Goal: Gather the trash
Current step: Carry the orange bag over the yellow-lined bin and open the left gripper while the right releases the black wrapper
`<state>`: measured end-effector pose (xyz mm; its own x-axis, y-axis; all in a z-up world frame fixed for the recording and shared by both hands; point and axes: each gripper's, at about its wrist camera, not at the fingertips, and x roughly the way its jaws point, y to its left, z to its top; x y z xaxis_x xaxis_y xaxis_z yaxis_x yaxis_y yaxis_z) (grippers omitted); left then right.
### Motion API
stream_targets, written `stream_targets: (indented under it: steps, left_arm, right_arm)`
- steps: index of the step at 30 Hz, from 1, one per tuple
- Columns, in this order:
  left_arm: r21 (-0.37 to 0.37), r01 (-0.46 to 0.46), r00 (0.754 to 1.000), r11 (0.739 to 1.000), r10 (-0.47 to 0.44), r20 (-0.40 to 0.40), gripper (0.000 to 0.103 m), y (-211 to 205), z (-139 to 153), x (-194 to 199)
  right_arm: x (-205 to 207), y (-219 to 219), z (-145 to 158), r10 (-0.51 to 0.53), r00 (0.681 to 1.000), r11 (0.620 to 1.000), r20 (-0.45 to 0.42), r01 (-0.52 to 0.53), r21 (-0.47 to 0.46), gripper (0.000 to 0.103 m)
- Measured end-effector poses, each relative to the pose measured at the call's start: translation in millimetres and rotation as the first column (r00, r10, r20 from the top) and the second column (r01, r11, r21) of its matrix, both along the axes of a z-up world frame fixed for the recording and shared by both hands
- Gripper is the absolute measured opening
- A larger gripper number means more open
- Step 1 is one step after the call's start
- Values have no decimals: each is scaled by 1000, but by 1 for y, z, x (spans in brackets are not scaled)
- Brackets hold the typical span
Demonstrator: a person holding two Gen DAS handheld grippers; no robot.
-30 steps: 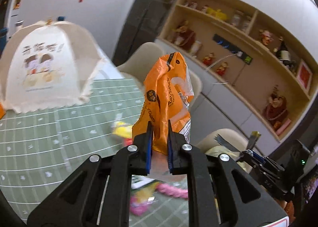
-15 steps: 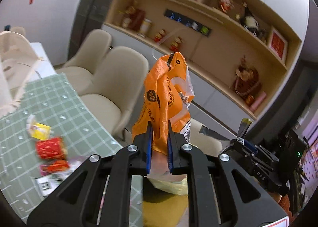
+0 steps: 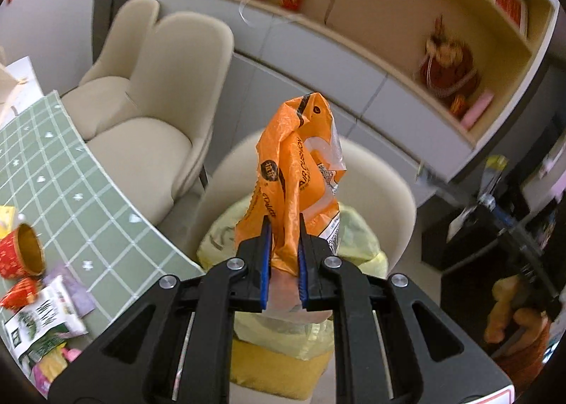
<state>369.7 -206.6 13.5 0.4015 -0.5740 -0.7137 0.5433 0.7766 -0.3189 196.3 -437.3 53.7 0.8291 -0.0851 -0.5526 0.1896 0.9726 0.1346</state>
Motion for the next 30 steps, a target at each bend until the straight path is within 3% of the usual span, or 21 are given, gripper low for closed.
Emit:
stream_targets:
  steps: [6,8,12,18,23,30]
  left_arm:
    - [154,91,994,984,-82,-67,12,-60,-52,4]
    - [259,124,992,958,-109,-69,12,-79,-68,-1]
    - [317,196,978,928,-164,-125,11,-99,-92,-13]
    - [297,164,985,941,-138,-106,11,-97,-91,-19]
    - [254,116,991,960,-95,-92,32,-78,-76,-16]
    - [98,-58,998,994,60,-13,41,-13,-16,-17]
  right_arm:
    - [9,-13,-16,13,999,1000,-39,-13,0,27]
    - [12,-19,-22,10,999,1000,-54,-10,10,27]
    - [17,-26,-31,12,997,1000,-74,-11,24,27]
    - [26,-31,-42,30,996,998,-89,-26,49,27]
    - [42,-23,-45,81,993,995,-88,-76,64,27]
    - [78,24,-49,260,961,964,-91,-253,87,27]
